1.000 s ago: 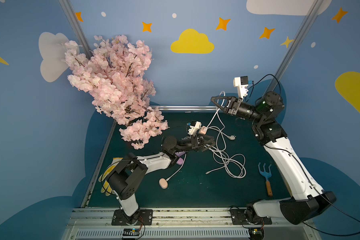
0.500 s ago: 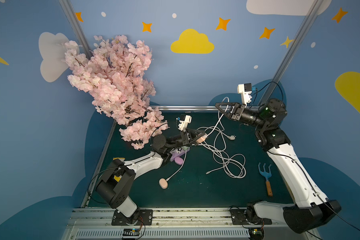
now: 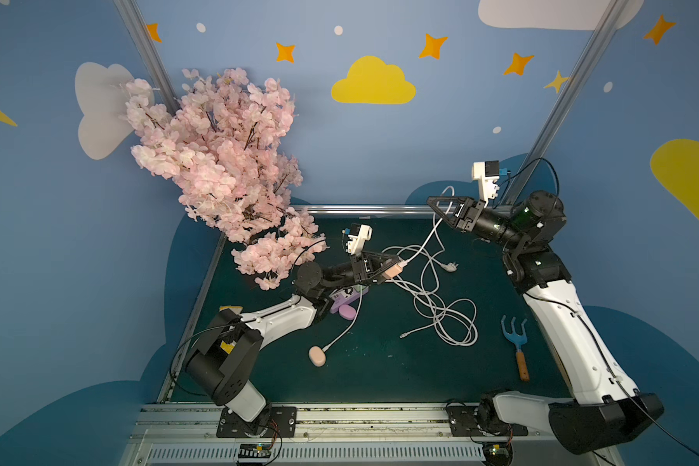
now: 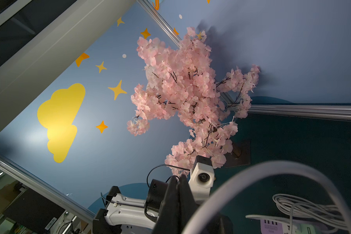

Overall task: Charge the bluetooth headset
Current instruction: Pick up the plug from the center of the board.

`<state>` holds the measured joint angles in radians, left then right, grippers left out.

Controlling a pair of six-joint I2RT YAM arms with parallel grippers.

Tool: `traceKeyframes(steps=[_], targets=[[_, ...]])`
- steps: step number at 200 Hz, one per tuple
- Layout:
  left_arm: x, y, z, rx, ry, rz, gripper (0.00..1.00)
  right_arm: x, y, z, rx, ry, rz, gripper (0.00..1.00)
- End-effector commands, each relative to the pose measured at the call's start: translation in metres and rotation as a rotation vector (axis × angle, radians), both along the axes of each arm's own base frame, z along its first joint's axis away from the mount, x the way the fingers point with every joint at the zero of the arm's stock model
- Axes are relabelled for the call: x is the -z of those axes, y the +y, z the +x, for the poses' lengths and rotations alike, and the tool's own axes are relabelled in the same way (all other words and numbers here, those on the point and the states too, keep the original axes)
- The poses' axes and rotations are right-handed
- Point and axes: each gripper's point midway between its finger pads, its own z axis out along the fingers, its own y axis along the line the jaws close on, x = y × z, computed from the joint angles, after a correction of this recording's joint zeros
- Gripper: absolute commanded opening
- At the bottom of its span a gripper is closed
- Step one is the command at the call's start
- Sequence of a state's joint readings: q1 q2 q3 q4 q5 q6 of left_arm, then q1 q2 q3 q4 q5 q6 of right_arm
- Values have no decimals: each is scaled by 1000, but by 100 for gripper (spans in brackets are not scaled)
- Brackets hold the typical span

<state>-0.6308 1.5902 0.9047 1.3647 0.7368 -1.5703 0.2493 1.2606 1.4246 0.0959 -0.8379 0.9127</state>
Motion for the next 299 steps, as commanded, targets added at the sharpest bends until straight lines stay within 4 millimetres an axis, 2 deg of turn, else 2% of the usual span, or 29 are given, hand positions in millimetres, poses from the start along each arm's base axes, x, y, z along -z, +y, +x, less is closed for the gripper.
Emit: traceKeyframes(steps=[1, 12, 27, 60, 114, 134, 145, 152, 162, 176, 208, 243, 286, 299], targets=[[-9, 3, -6, 3, -33, -25, 87, -7, -7, -6, 10, -37, 11, 0], [-9, 4, -5, 0, -35, -26, 85, -6, -9, -5, 15, -36, 10, 0], [-8, 3, -4, -5, -30, -28, 70, -3, -10, -4, 17, -29, 9, 0], [-7, 2, -2, -6, -22, -27, 60, 0, -13, -2, 29, -24, 10, 0], [-3, 0, 3, -10, 4, -25, 4, 7, -13, 1, 24, -6, 10, 0], [0, -1, 5, -9, 10, -22, 3, 14, -8, -3, -8, 9, 0, 0], [1, -1, 7, -14, 11, -21, 3, 22, -1, -8, -37, 16, -20, 24], [1, -1, 8, -16, 8, -20, 3, 29, 4, -12, -47, 16, -47, 35], [1, 0, 10, -16, 0, -16, 3, 42, 11, -20, -63, 26, -102, 44], [2, 2, 14, -20, -7, -10, 3, 62, 18, -31, -74, 44, -184, 50], [3, 9, 22, -59, -24, -10, 3, 98, 29, -54, -139, 102, -233, 52], [4, 7, 27, -58, -26, -7, 3, 128, 37, -68, -159, 157, -272, 53], [1, 7, 27, -70, -49, -11, 3, 143, 53, -60, -180, 185, -273, 55], [0, 6, 24, -65, -54, -11, 3, 144, 58, -55, -182, 186, -262, 51]])
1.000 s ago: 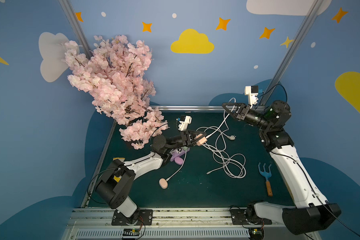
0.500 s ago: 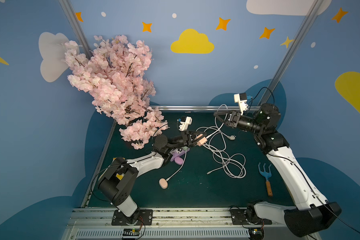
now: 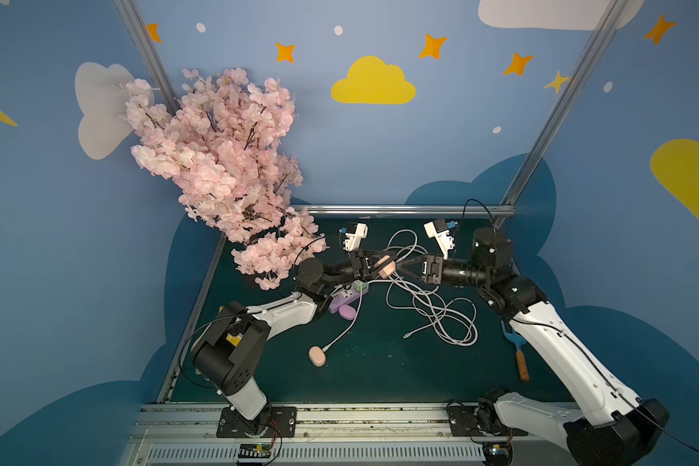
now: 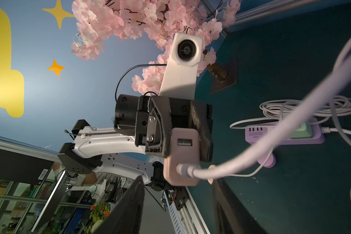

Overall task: Charge the bluetooth headset
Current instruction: Pick up the plug from the center of the board.

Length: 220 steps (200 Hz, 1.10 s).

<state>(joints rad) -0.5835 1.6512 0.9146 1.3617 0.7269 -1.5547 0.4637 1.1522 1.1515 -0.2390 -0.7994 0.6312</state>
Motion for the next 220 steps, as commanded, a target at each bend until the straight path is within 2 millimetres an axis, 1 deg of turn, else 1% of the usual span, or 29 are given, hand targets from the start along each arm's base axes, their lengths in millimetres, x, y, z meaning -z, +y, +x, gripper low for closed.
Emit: traceKeyframes(steps=[1, 24, 44, 59, 70, 80, 105, 110, 120, 131, 140, 150, 159, 162, 167, 189, 220], targets=[[-20, 1, -7, -2, -88, -36, 3, 2, 8, 10, 5, -17, 15, 50], [-20, 2, -7, -5, -87, -37, 3, -1, 13, 14, -7, -13, 35, 42], [-19, 1, -6, -5, -85, -36, 3, -1, 17, 13, -22, -1, 42, 42], [-18, 1, -4, -4, -81, -35, 3, 0, 21, 11, -36, 5, 42, 44], [-19, 0, -4, 1, -83, -34, 3, 3, 23, 11, -37, 10, 37, 43], [-19, -1, -5, 12, -85, -31, 3, 5, 24, 12, -35, 9, 34, 35], [-19, -1, -6, 19, -81, -30, 4, 5, 27, 14, -47, 3, 43, 9], [-19, -1, -6, 21, -81, -29, 7, 6, 27, 14, -50, 8, 41, 5], [-20, -1, -7, 23, -83, -31, 20, 8, 28, 14, -55, 6, 42, 0], [-22, 0, -9, 25, -86, -33, 26, 9, 29, 14, -64, 4, 46, 0], [-24, 1, -10, 25, -87, -35, 35, 9, 30, 14, -71, 2, 51, 0], [-25, 1, -11, 26, -84, -38, 55, 10, 30, 13, -78, 1, 56, 0], [-25, 2, -10, 23, -72, -40, 78, 10, 31, 13, -82, -1, 60, 0], [-24, 2, -10, 24, -70, -40, 81, 9, 31, 13, -81, -3, 62, 0], [-24, 3, -10, 24, -63, -39, 83, 8, 31, 13, -80, -8, 64, 0], [-21, 8, -10, 9, -51, -40, 85, 4, 27, 15, -53, -28, 73, 0], [-16, 22, -9, -43, -38, -41, 87, -3, 18, 20, 24, -64, 78, 0]])
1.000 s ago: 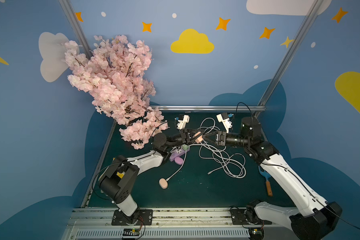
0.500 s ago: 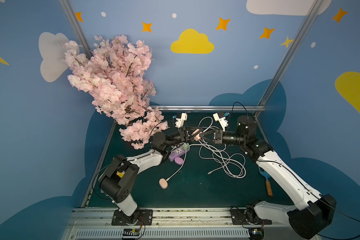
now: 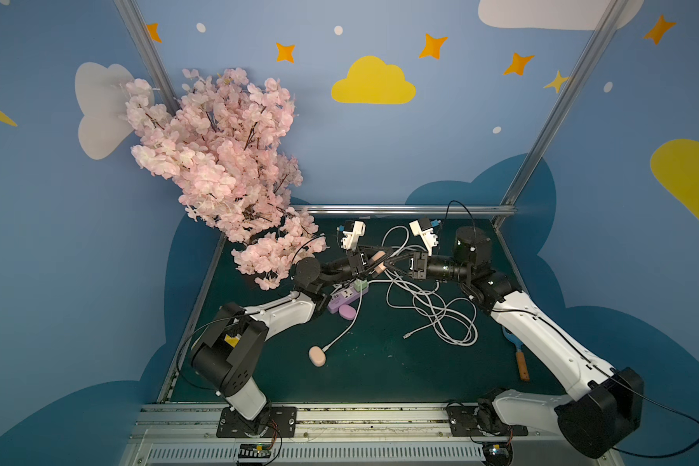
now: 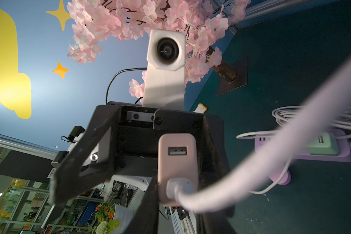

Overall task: Charge the bluetooth headset
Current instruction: Pick up the plug from the center of the board.

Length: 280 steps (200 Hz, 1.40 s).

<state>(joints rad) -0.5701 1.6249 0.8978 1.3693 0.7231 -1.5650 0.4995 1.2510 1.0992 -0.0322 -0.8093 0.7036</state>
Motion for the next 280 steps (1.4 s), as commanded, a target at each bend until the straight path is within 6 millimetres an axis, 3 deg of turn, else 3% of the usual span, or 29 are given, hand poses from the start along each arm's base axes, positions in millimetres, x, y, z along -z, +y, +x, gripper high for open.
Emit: traceKeyframes(steps=[1, 56, 85, 116, 134, 150, 169, 180, 197, 238, 280], targets=[[-11, 15, -8, -32, -36, -29, 87, -20, -7, 2, 60, -82, 33, 0], [4, 20, -12, -52, -18, -9, 78, -30, -19, 7, 146, -114, 56, 0], [0, 18, -9, -52, -31, -14, 53, -28, -18, 4, 133, -93, 60, 0], [-5, 14, -6, -38, -41, -16, 44, -26, -16, -1, 108, -68, 60, 0], [-6, 14, -5, -38, -41, -20, 23, -23, -15, -3, 98, -68, 54, 0], [-5, 13, -5, -30, -31, -17, 11, -22, -16, -6, 92, -90, 47, 0], [-6, 12, -6, -11, -25, -15, 3, -28, -18, -10, 79, -167, 50, 36], [-6, 11, -7, -3, -24, -14, 3, -33, -20, -14, 71, -226, 49, 46], [-8, 11, -8, 4, -25, -14, 3, -40, -24, -15, 88, -304, 39, 53], [-16, 2, -12, 85, 1, -11, 3, -49, -25, -25, 35, -558, 7, 57], [-22, -1, -16, 121, 31, -19, 3, -55, -20, -11, 49, -705, 30, 61]])
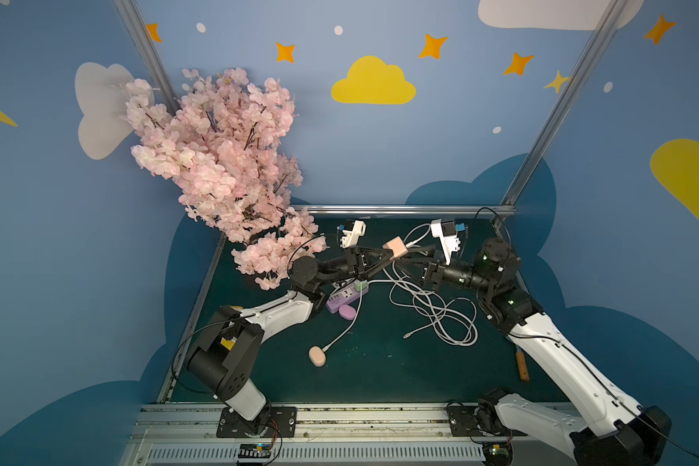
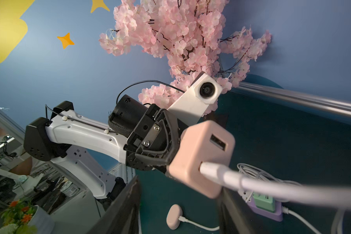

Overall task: Charge the bluetooth headset
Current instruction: Pick up the plug from the center of the board.

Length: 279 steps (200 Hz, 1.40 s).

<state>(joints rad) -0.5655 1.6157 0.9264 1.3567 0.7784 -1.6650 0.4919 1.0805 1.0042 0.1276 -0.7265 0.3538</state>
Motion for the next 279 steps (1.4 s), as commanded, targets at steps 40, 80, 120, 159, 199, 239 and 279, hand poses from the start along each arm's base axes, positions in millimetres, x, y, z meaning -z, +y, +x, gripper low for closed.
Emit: traceKeyframes(steps=[40, 80, 120, 159, 199, 239, 279], targets=[[-23, 0, -15, 59, -28, -36, 3, -20, 5, 9, -34, -251, 20, 64], [-26, -1, -17, 71, -22, -40, 3, -29, -2, -6, -87, -326, -25, 64], [-29, -5, -18, 112, -6, -35, 3, -33, -8, -27, -133, -420, -56, 65], [-29, -5, -24, 146, 26, -25, 3, -42, -16, -33, -144, -541, -126, 65], [-19, -6, -28, 167, 62, -6, 3, -50, -17, -17, -102, -673, -212, 65], [-19, -5, -32, 185, 68, 2, 3, -48, -12, -28, -235, -677, -210, 62], [-25, -2, -35, 209, 73, 8, 3, -32, -17, -34, -229, -694, -250, 62]])
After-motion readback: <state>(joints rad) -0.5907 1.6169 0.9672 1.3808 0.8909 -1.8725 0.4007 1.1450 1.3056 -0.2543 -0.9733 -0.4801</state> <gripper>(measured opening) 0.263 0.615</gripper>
